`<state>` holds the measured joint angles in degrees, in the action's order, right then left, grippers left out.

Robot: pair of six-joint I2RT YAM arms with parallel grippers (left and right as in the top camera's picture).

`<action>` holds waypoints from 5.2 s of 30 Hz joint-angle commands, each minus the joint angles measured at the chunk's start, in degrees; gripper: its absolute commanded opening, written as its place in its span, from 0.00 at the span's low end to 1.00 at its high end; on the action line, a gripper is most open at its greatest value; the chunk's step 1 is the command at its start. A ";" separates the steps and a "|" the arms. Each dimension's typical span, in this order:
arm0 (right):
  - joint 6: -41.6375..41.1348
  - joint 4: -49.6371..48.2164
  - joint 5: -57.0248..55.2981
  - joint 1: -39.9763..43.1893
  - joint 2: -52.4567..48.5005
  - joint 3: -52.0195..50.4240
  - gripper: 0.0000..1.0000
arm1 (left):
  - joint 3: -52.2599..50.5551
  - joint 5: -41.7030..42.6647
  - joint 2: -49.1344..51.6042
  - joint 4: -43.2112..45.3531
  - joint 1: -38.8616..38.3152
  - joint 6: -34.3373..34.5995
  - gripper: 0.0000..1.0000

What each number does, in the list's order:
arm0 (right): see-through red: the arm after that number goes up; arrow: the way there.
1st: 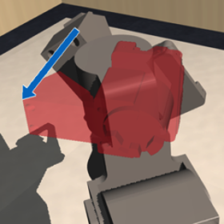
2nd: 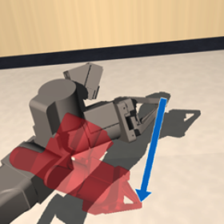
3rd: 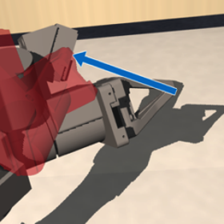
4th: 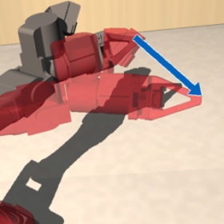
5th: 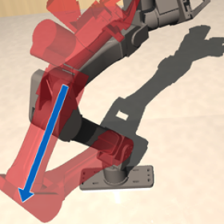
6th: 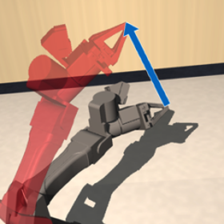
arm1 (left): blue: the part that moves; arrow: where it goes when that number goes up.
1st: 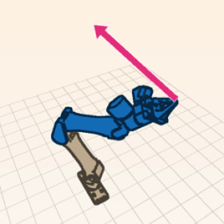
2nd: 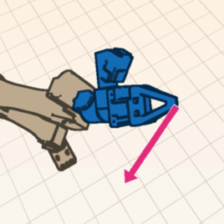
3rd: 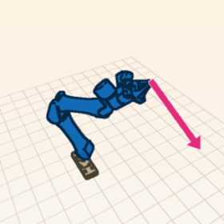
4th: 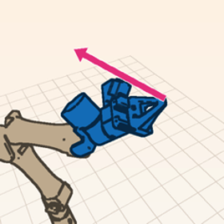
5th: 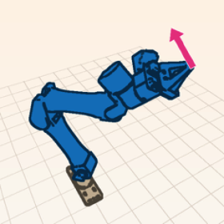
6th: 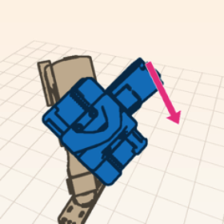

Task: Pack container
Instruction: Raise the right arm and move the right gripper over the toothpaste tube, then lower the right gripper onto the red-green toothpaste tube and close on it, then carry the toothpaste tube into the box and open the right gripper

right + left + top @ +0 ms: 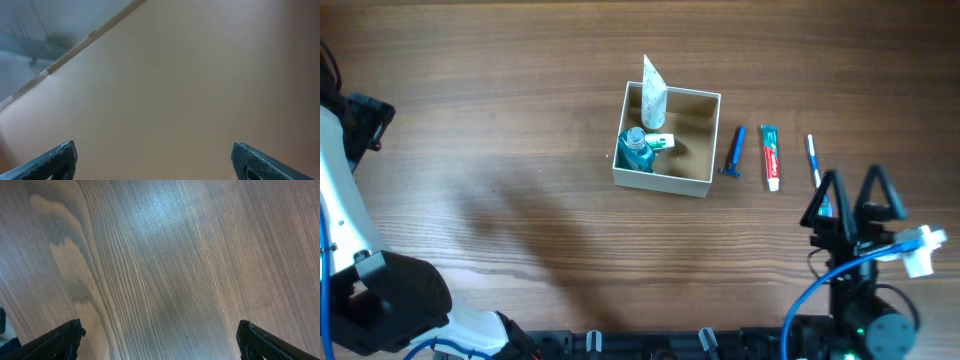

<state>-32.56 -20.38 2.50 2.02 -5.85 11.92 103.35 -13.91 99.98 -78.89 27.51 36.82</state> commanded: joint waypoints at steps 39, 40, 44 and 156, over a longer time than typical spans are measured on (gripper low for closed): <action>34.69 91.14 0.74 -0.17 -107.19 83.19 1.00 | -0.26 -1.16 0.17 0.02 0.31 1.16 1.00; 34.73 90.49 -0.61 -0.20 -108.06 83.19 1.00 | -0.26 -1.16 0.17 0.02 0.31 1.16 1.00; 34.69 88.63 -3.21 -0.20 -111.91 83.19 1.00 | -0.26 -1.16 0.17 0.02 0.31 1.16 1.00; 17.59 89.79 2.38 -0.35 -113.87 80.91 0.11 | -0.26 -1.14 0.17 0.02 0.31 1.16 1.00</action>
<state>-13.93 66.13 1.85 2.02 -119.90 86.08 103.35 -14.35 99.98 -78.87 27.51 36.84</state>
